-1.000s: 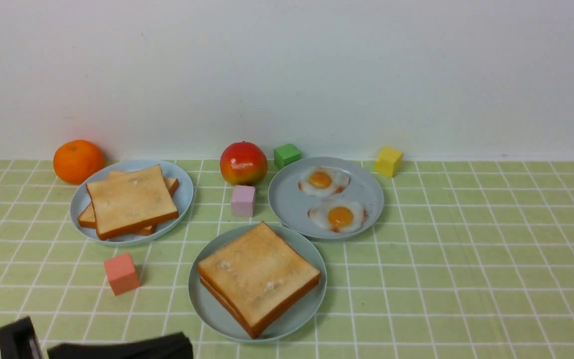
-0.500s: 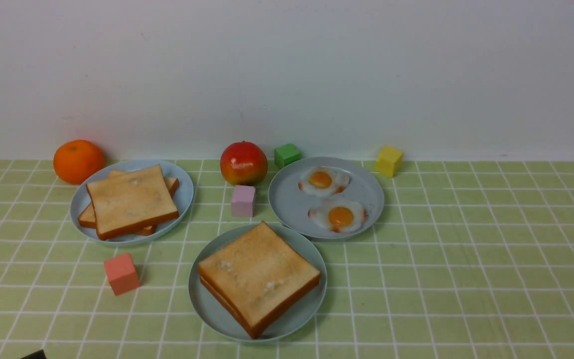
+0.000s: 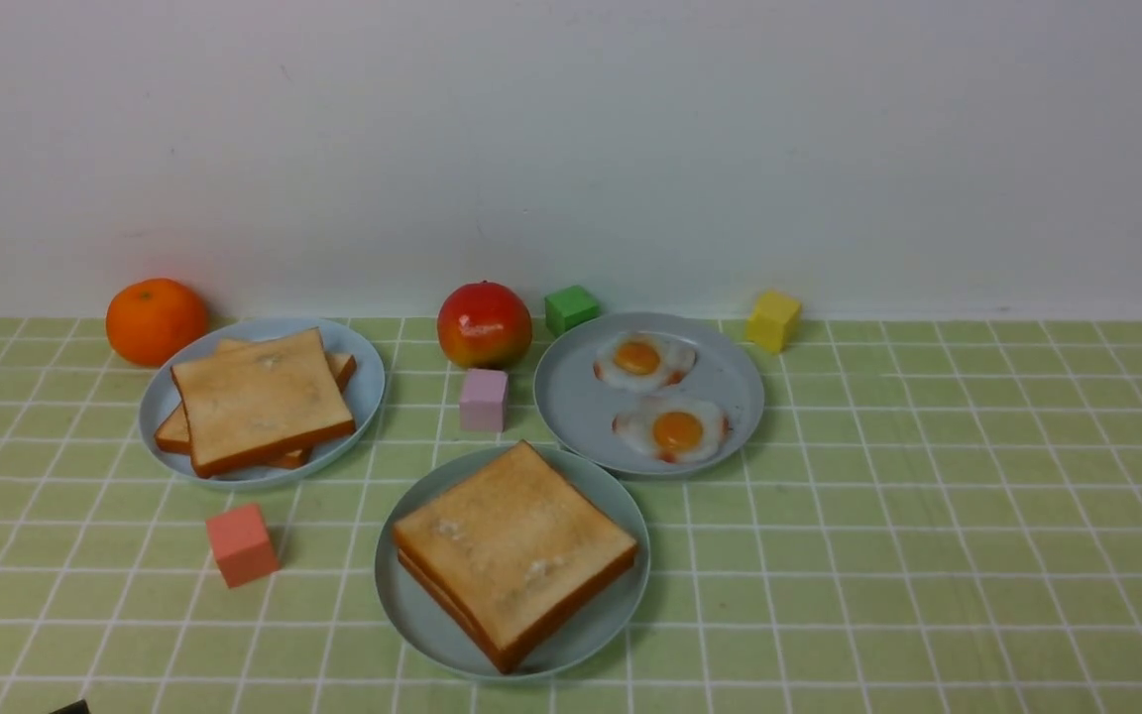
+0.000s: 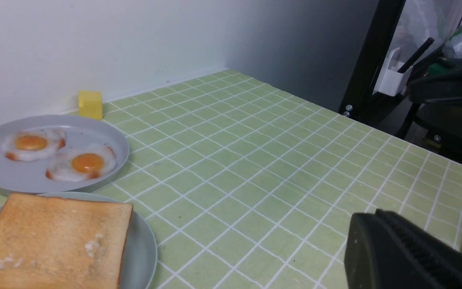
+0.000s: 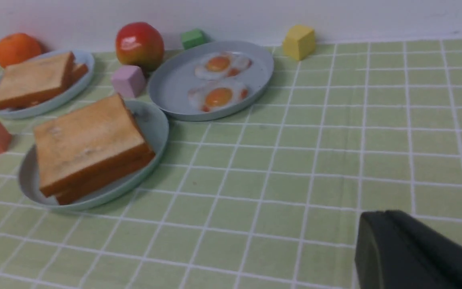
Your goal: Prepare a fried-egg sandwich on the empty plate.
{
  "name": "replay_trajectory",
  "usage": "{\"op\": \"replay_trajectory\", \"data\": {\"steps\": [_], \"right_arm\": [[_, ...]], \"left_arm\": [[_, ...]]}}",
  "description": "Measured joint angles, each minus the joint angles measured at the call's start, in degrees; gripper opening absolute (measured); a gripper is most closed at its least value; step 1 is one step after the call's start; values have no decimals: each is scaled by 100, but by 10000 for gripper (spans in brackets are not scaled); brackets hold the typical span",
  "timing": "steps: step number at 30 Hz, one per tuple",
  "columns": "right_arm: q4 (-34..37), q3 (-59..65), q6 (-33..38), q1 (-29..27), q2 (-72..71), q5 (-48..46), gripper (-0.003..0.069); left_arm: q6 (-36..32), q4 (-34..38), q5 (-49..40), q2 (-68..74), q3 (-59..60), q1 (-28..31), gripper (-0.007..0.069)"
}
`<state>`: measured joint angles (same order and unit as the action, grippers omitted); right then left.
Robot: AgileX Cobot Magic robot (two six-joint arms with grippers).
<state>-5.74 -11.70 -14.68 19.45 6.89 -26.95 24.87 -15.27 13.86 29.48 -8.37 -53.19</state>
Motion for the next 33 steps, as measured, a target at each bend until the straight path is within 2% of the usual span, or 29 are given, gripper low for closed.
{"op": "replay_trajectory", "data": {"steps": [6, 10, 16, 25, 33], "right_arm": [[46, 727, 209, -1433, -287, 829, -13], [260, 1285, 512, -1994, -681, 1092, -13], [233, 1319, 671, -2089, -751, 744, -13], [417, 1277, 1419, -2089, -751, 494, -13], [452, 1270, 1468, -2089, -751, 483, -13]], "left_arm": [[0, 0, 0, -8, 0, 0, -13], [0, 0, 0, -8, 0, 0, -13], [0, 0, -31, -16, 0, 0, -13], [0, 0, -122, -16, 0, 0, -5], [0, 0, -127, -16, 0, 0, 1]]}}
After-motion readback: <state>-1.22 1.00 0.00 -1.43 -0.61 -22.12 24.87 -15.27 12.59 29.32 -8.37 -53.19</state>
